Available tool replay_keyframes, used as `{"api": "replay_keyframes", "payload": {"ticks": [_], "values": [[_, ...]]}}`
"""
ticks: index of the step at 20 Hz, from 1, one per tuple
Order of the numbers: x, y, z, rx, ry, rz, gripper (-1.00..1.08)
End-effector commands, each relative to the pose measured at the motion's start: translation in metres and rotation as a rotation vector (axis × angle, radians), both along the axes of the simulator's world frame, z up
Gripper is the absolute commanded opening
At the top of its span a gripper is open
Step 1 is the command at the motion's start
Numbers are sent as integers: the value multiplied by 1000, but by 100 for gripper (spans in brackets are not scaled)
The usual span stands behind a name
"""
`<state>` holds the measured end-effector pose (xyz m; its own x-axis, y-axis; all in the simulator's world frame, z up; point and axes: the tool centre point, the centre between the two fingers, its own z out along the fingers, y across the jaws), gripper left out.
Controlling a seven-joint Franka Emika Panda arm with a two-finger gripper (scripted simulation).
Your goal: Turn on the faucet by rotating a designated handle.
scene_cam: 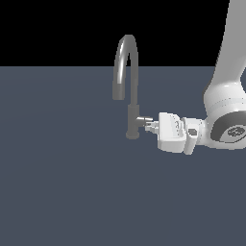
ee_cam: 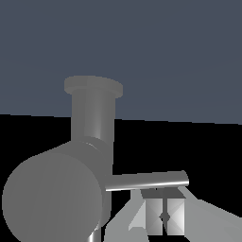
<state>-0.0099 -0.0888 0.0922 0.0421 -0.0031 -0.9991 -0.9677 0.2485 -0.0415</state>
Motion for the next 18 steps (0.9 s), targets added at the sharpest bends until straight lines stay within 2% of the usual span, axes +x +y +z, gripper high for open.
{"api": "replay_keyframes", "payload": {"ticks": [1,12,13,14,18], "values": [[0,0,0,0,0,0,-100],[4,-1,-50,3,38,-2,-100],[4,-1,-50,3,38,-2,-100],[12,-5,-18,10,-11,8,-100],[17,-5,-32,8,3,6,-100]]}}
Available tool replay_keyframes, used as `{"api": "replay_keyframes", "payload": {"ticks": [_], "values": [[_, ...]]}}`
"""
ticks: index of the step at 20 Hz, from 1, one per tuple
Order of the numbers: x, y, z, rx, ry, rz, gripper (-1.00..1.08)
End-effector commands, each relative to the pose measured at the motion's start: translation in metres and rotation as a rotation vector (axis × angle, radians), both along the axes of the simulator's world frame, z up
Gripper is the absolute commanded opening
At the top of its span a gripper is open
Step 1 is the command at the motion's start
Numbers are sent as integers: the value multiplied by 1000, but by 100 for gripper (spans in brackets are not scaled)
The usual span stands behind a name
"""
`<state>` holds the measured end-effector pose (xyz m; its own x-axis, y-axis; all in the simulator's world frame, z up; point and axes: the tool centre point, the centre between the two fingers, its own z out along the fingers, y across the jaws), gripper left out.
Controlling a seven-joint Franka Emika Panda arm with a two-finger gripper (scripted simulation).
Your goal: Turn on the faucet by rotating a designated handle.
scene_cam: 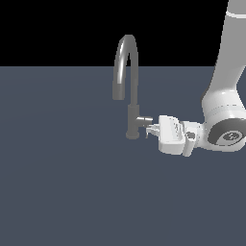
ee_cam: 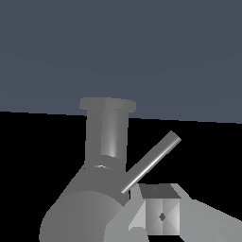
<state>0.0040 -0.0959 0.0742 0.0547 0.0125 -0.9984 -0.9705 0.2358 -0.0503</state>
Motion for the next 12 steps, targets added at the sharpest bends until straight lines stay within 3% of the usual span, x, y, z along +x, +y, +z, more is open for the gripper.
{"api": "replay_keyframes", "payload": {"ticks": [1,12], "values": [[5,1,-17,-7,19,-9,-100],[17,-1,-51,-12,52,-15,-100]]}}
